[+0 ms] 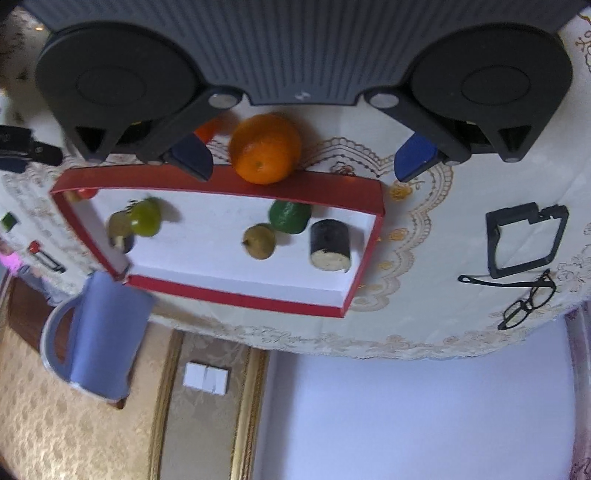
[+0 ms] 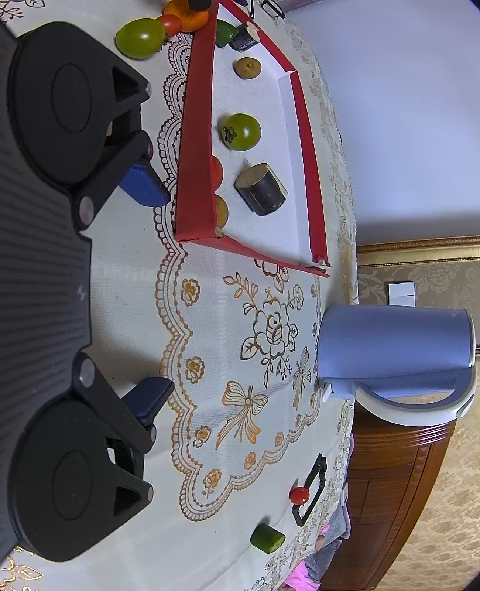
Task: Organize fruits
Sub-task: 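Grasp the orange beside the tray with the left gripper, then lower the orange into the red tray and open the left gripper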
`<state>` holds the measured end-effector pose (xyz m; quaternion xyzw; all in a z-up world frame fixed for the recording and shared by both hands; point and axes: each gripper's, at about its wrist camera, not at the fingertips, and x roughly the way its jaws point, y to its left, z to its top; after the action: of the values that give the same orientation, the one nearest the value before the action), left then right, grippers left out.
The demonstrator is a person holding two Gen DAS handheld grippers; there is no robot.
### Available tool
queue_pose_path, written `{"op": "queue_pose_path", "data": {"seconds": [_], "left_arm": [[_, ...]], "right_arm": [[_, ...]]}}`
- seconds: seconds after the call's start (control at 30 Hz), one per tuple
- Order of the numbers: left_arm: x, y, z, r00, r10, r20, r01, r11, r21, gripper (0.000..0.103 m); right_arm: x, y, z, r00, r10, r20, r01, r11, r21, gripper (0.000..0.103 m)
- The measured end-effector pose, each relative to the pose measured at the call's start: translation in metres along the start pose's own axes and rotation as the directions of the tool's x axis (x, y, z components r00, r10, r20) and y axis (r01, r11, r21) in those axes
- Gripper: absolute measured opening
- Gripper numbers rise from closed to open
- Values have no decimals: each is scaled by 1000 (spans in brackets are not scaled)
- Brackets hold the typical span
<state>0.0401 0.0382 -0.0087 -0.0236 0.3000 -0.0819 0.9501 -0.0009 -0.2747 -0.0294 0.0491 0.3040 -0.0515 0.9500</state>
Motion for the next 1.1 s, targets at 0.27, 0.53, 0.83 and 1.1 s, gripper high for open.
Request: {"op": "queue_pose_path", "data": {"seconds": [0.27,0.53,0.83,1.1], "left_arm": [[3,2,-8,995,-95,19,96,995,-2,61],[-2,-20,-14,994,-101,33,98,992,82,39],[-20,-23,-2,987,-138,79,130,987,95,39],[-9,-35,23,986,-144,89,135,986,97,39]], "right_arm": [[0,0,1,1000,1,0,-1,1000,1,99],[0,0,1,1000,2,0,-2,1000,1,99],[0,0,1,1000,2,0,-2,1000,1,99],[0,-1,1,1000,2,0,-2,1000,1,99]]}}
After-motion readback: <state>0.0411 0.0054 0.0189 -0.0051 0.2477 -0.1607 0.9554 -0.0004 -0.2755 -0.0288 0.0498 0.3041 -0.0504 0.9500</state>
